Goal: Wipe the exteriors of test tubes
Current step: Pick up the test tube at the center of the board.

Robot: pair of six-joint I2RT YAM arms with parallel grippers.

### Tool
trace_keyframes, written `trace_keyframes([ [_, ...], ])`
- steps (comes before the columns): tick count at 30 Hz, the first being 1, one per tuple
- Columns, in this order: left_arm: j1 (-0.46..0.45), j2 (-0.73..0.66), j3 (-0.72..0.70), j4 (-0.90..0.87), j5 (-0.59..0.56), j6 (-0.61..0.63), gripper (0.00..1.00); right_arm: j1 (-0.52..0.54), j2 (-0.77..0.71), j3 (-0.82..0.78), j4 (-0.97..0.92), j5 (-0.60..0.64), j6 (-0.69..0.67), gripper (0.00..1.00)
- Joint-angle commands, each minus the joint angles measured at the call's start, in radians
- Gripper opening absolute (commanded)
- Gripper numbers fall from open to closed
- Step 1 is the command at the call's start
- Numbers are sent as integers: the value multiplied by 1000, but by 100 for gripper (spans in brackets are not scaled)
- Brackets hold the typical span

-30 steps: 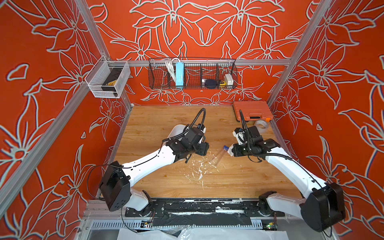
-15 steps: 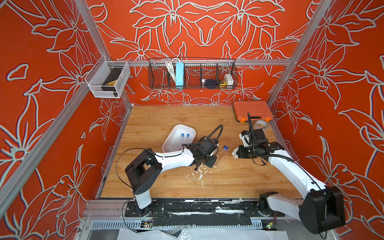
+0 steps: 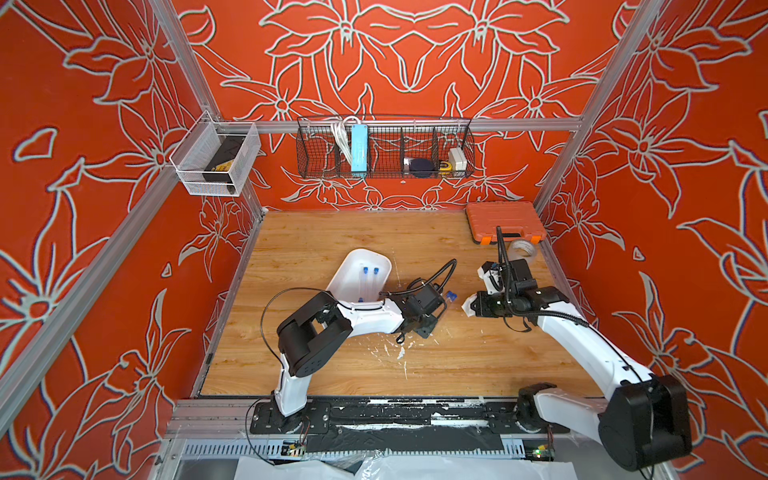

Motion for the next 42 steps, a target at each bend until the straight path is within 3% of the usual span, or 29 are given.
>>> trace_keyframes([
  [1,-5,27,18,-17,-78,8,39,-10,-19,-14,10,-20,12,0],
  [10,-5,54,-7,6,-72,-14,15,-10,-30,-24,13,-30,17,0],
  [17,5,-38,-41,8,3,-63,13,-9,-44,-45,41,-78,35,0],
  [21,16,-148,-75,18,111,-111,13,3,-49,-46,58,-150,31,0],
  [26,15,-290,-155,67,298,-192,13,103,-103,-31,69,-152,29,0],
  [31,15,-438,-269,120,392,-278,13,254,-148,-9,90,-106,31,0],
  [42,15,-610,-386,135,409,-332,12,466,-98,24,121,-27,29,0],
])
